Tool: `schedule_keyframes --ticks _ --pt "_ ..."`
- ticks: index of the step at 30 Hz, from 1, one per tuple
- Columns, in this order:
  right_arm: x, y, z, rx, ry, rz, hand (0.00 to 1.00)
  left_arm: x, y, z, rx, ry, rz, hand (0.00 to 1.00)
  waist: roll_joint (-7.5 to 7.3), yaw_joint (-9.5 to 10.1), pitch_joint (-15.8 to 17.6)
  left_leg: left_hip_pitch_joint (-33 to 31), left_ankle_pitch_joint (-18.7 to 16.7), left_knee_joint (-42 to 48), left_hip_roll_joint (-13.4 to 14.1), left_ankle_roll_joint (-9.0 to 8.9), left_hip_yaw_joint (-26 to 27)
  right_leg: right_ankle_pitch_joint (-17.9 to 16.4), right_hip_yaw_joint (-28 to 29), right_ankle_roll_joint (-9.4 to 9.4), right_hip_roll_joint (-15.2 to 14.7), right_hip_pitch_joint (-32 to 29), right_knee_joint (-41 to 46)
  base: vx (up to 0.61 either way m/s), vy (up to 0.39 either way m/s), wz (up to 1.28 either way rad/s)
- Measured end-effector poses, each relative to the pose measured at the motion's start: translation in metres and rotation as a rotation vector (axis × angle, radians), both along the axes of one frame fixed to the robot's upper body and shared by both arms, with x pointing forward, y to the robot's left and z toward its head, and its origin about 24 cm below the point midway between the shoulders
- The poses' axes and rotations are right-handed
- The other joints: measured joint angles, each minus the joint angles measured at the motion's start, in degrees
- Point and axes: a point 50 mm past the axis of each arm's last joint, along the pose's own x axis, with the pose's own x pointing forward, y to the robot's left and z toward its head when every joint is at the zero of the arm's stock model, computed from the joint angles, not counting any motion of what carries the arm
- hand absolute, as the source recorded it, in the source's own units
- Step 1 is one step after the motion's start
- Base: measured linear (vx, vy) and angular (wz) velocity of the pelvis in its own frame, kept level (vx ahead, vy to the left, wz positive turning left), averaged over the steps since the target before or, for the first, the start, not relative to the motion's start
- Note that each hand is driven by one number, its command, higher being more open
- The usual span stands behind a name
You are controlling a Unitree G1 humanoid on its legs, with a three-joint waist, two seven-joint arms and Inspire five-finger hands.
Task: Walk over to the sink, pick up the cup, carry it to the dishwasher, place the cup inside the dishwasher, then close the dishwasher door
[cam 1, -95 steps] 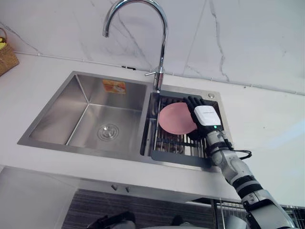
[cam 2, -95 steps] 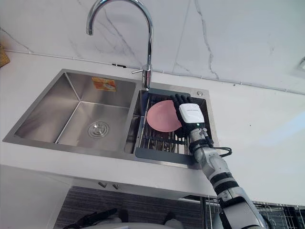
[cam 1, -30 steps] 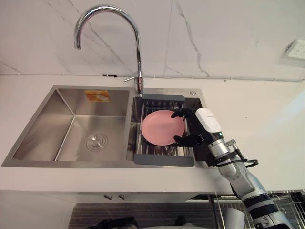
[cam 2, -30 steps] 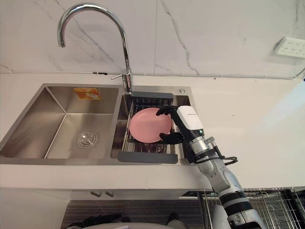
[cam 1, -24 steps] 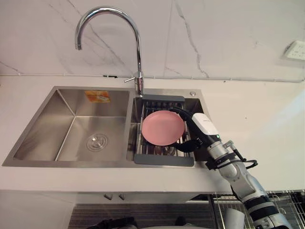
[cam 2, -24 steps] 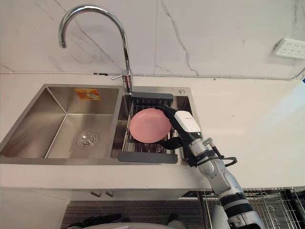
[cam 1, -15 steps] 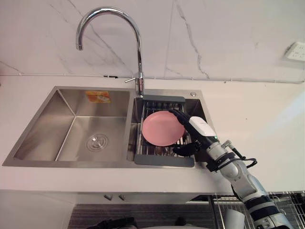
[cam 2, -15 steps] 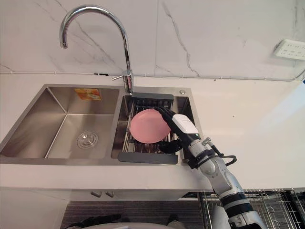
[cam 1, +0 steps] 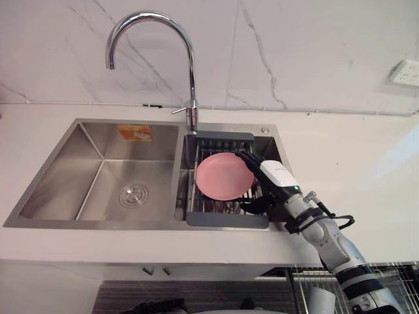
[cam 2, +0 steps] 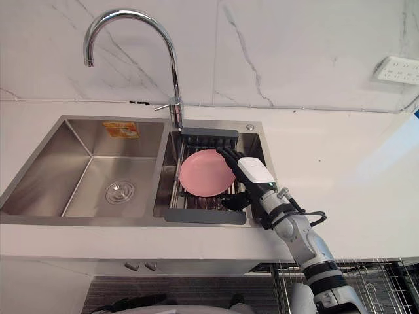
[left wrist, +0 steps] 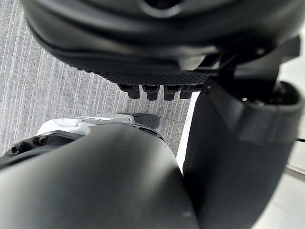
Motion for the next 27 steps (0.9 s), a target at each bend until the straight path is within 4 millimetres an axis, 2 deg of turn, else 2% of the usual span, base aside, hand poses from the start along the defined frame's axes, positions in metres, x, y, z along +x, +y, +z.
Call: schedule_keyframes --ticks 8,18,23,27 --pt "0.01 0.002 -0.013 -0.071 0.028 -0.063 1.0 0.001 0.0 0.0 0.0 -0.001 -0.009 1.0 -0.11 0.25 -0.1 -0.3 0.1 0.0 -0.1 0.06 -0.7 0.0 -0.8 0.01 -0.1 0.0 0.0 0.0 0.0 0.03" --pt "0.019 0.007 -0.017 -0.071 0.013 -0.105 1.0 0.002 0.001 0.001 -0.001 -0.005 -0.011 1.0 -0.31 0.82 -0.2 -0.7 0.6 -0.1 -0.3 0.14 -1.9 0.0 -1.7 0.01 -0.4 0.1 0.1 -0.02 -0.001 0.06" --pt "0.017 0.012 -0.02 -0.094 -0.06 -0.079 1.0 0.002 0.002 0.001 -0.006 -0.009 -0.01 1.0 -0.68 1.09 -0.3 -0.9 0.9 -0.2 -0.3 0.16 -2.3 0.0 -1.9 -0.01 -0.4 0.1 0.4 -0.02 0.001 0.05" --pt "0.018 0.019 -0.017 -0.028 -0.156 -0.122 1.0 0.002 0.002 0.001 -0.012 -0.011 -0.007 1.0 -0.57 1.1 -0.2 -0.9 1.0 -0.3 -0.3 0.21 -2.4 0.0 -2.0 -0.05 -0.4 0.1 0.5 0.0 0.0 0.0"
